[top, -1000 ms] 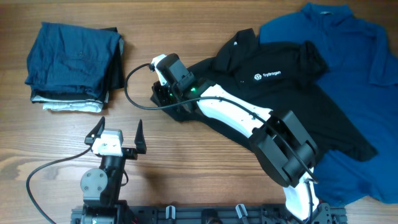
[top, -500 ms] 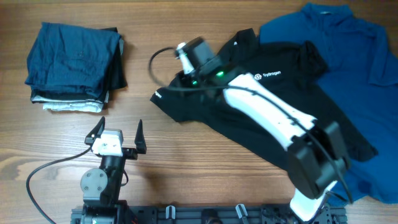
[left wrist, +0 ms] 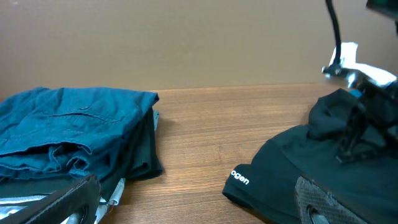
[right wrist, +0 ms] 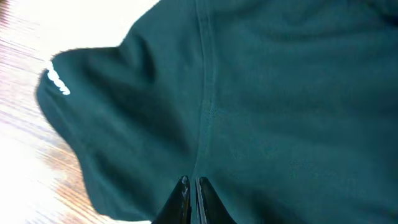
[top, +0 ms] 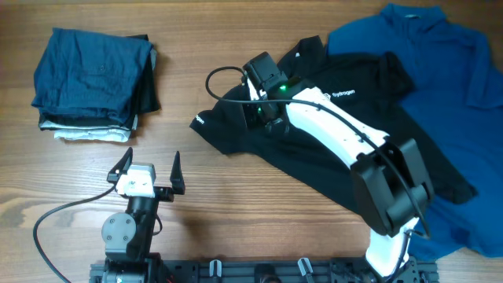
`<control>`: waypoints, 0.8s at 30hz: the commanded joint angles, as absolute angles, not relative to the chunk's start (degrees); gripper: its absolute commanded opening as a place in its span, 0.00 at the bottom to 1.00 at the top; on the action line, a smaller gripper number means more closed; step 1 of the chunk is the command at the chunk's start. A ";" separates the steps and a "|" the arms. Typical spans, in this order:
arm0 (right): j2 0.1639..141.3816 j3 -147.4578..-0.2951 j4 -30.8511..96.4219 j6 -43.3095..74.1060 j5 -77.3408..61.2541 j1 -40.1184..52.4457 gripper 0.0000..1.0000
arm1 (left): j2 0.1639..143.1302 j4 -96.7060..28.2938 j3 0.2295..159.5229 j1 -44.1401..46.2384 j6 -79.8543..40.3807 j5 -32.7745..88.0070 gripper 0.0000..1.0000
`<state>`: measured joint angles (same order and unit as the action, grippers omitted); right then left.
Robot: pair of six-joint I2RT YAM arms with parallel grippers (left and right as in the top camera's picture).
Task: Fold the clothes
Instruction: 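Drag the black polo leftward off the blue shirt with right gripper, then reach left gripper to the black polo's left edge and grasp it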
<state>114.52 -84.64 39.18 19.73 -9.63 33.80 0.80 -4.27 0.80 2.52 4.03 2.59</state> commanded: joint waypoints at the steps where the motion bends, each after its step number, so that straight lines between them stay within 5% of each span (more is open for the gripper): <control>1: 116.95 -83.90 38.06 21.45 -10.55 34.11 0.06 | 0.38 -4.23 0.34 2.39 4.95 1.83 1.00; 16: 123.66 -83.90 26.30 19.35 -10.11 33.87 0.08 | 3.01 -5.82 3.40 2.42 -4.23 14.20 1.00; 24: 123.92 -83.90 24.71 20.18 -5.74 32.97 0.08 | 31.09 -16.88 27.29 2.42 -5.17 15.42 1.00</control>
